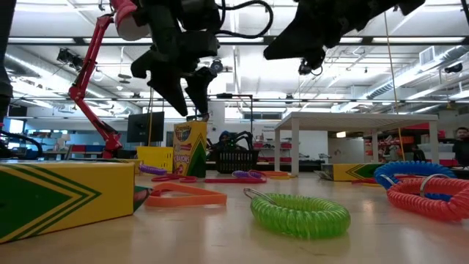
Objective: Pick & Place Office Desk Supplies
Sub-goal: Put the middle yellow crayon box into the yellow bin
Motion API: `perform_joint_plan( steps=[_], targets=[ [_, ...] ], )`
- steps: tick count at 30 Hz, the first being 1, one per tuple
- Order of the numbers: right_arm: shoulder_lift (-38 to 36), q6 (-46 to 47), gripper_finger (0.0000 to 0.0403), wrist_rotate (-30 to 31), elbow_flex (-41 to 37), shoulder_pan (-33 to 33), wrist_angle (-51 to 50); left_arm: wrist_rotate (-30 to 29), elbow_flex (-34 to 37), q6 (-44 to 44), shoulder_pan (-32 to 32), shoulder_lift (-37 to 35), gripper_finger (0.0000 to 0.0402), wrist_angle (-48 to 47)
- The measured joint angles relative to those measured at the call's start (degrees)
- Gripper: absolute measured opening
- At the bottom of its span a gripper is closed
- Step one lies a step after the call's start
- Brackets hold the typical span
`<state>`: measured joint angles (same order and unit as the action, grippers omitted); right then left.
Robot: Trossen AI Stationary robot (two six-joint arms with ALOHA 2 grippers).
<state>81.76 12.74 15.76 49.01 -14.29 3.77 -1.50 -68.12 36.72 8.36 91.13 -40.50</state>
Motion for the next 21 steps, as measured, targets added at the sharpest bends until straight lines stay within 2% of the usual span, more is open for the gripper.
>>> perform_joint_plan(
  steps=[7, 14, 17, 21],
  targets=[
    [0.0, -2.22, 0.0009, 3.12, 0.0, -3.56, 0.82, -0.6, -0.02, 1.21, 0.7, 2.19, 0.0299, 0.2],
    [0.0, -3.78, 0.0007, 3.28, 0.0, -3.73, 1.3, -1.28, -0.02, 1.44, 0.74, 4.92, 0.0296, 0.85],
    [0.0, -4.18, 0.0012, 3.31, 0.0, -3.73, 1.29, -1.24, -0.02, 0.9, 1.04, 6.0, 0.0278, 0.27],
    [0.02, -4.73, 0.0008, 3.29, 0.0, -3.71, 1.29, -1.42, -0.02, 1.08, 1.37, 7.19, 0.023, -0.42]
  ],
)
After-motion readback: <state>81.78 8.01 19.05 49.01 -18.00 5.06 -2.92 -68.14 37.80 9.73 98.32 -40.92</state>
